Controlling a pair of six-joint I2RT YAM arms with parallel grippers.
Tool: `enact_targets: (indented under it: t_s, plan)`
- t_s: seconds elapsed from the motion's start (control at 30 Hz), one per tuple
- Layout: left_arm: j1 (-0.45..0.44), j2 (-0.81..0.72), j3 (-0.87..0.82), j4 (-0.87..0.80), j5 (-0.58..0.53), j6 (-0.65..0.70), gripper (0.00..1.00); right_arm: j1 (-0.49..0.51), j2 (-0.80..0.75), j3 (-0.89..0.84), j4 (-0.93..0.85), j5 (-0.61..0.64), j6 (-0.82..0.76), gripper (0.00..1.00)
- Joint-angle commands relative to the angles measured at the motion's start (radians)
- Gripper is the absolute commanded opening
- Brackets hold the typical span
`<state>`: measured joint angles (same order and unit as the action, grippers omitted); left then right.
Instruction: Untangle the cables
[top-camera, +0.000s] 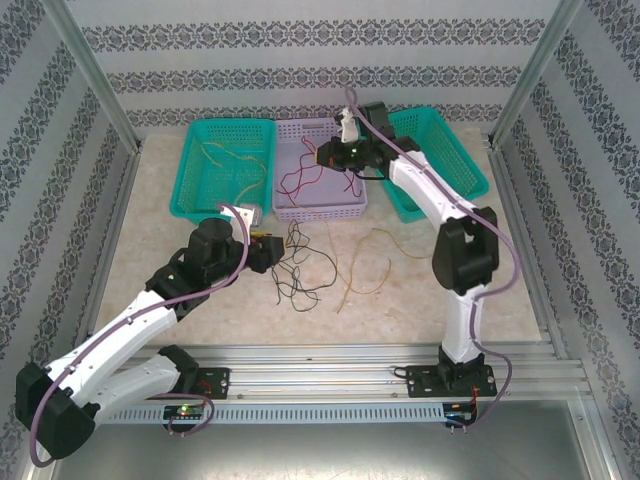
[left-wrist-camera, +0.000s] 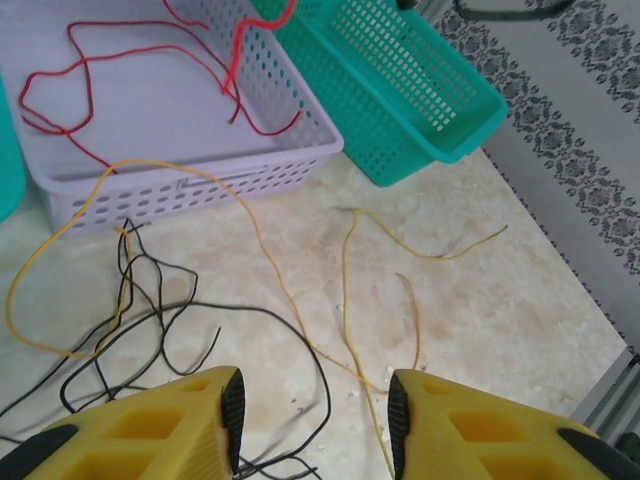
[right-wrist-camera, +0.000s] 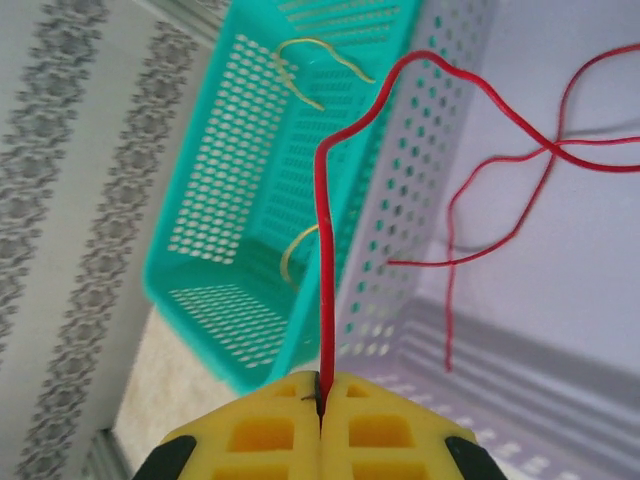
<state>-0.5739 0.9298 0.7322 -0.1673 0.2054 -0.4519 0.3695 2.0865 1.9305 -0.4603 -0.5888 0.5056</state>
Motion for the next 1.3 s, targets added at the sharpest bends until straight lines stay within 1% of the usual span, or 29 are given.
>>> enact_targets:
  t_s: [0.0, 0.13, 0.2, 0.27, 0.33, 0.4, 0.47, 0.53, 0.6, 0.7, 0.87, 0.97, 1.07, 1.2, 1.27]
  plan:
    - [-0.002, -0.017, -0.023, -0.023, -0.014, -0.026, 0.43, 0.009, 0.122, 0.176, -0.138, 0.100, -0.060, 0.00]
    - [-0.003, -0.019, -0.027, -0.039, -0.029, -0.025, 0.43, 0.011, 0.255, 0.362, -0.240, 0.152, -0.068, 0.00]
    - [-0.003, -0.026, -0.027, -0.048, -0.035, -0.021, 0.44, 0.022, 0.298, 0.442, -0.307, 0.194, -0.098, 0.00]
    - [-0.003, -0.033, -0.034, -0.054, -0.045, -0.021, 0.45, 0.035, 0.319, 0.481, -0.353, 0.259, -0.130, 0.18]
    - [-0.002, -0.032, -0.038, -0.056, -0.056, -0.022, 0.47, 0.037, 0.323, 0.490, -0.377, 0.282, -0.136, 0.29]
    - [-0.003, -0.024, -0.040, -0.060, -0.065, -0.020, 0.48, 0.038, 0.305, 0.480, -0.382, 0.276, -0.148, 0.33]
    - [-0.003, -0.008, -0.042, -0.063, -0.080, -0.022, 0.48, 0.041, 0.249, 0.442, -0.376, 0.270, -0.167, 0.41]
    - [-0.003, 0.011, -0.040, -0.065, -0.109, -0.026, 0.50, 0.045, 0.154, 0.340, -0.318, 0.272, -0.176, 0.52]
    - [-0.002, 0.042, -0.031, -0.073, -0.149, -0.035, 0.53, 0.045, 0.033, 0.199, -0.231, 0.272, -0.176, 0.54]
    - [0.002, 0.107, -0.017, -0.066, -0.201, -0.026, 0.54, 0.046, -0.167, -0.040, -0.114, 0.267, -0.161, 0.58]
    - [0.031, 0.185, -0.032, 0.001, -0.270, -0.021, 0.55, 0.059, -0.462, -0.450, -0.003, 0.310, -0.149, 0.62]
    - [0.081, 0.226, -0.041, 0.049, -0.244, -0.037, 0.56, 0.068, -0.580, -0.645, 0.039, 0.350, -0.140, 0.63]
    - [0.124, 0.277, -0.038, 0.090, -0.196, -0.044, 0.57, 0.068, -0.657, -0.796, 0.085, 0.353, -0.125, 0.63]
    - [0.148, 0.354, -0.029, 0.145, -0.159, -0.044, 0.58, 0.068, -0.723, -0.938, 0.161, 0.349, -0.097, 0.63]
    - [0.151, 0.394, -0.016, 0.168, -0.163, -0.034, 0.58, 0.068, -0.741, -0.981, 0.184, 0.349, -0.090, 0.63]
